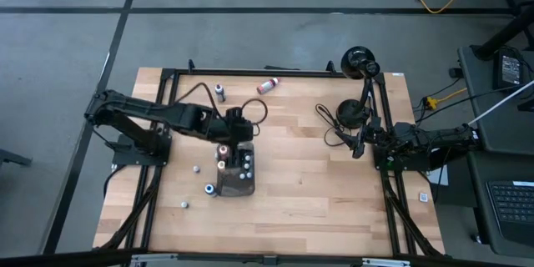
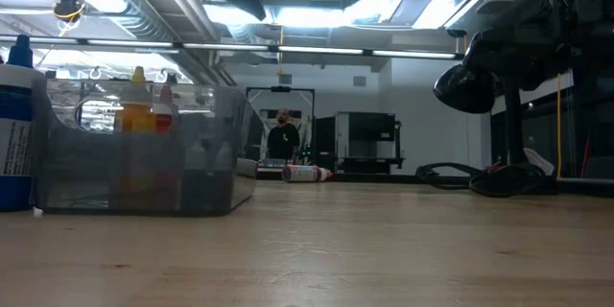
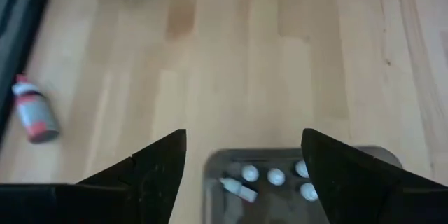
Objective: Pick & Place food coloring
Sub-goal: Put the red food coloring bottle into the bin
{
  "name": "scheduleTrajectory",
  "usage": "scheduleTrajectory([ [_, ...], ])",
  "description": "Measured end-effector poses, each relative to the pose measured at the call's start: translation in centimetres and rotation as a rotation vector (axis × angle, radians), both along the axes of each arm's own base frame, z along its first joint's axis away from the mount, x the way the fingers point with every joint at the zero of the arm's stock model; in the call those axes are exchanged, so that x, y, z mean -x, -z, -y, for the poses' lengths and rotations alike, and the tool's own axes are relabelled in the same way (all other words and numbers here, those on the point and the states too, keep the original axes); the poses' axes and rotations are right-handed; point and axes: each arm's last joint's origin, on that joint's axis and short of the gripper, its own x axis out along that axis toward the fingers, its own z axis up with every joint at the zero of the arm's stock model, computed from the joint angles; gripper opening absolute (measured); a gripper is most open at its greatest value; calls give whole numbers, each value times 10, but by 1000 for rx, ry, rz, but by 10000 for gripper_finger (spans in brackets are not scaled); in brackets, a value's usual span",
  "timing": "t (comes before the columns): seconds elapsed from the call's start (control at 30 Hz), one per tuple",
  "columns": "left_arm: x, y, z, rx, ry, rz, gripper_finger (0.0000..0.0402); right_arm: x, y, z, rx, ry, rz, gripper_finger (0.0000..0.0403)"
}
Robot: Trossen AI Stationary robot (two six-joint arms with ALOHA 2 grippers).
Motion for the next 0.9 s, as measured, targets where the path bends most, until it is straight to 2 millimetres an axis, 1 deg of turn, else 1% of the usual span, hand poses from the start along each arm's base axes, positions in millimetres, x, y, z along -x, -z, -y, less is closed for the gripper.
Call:
scheduleTrajectory([
  [0.1,2,-11,-11,-44,27,7,278,0,0,0,0,0,0,323],
  [0.23,4,-18,-29,-172,111,-27,278,0,0,0,0,1,0,323],
  [0.4,5,-24,-50,-290,179,-60,278,0,0,0,0,0,0,323],
  [0.53,7,-24,-68,-321,161,-85,278,0,0,0,0,0,0,323],
  [0.6,8,-24,-78,-301,99,-84,278,0,0,0,0,1,0,323],
  [0.73,12,-21,-102,-189,-146,-67,278,0,0,0,0,1,0,323],
  [0.9,22,-19,-125,-121,-429,-67,278,0,0,0,0,1,0,323],
])
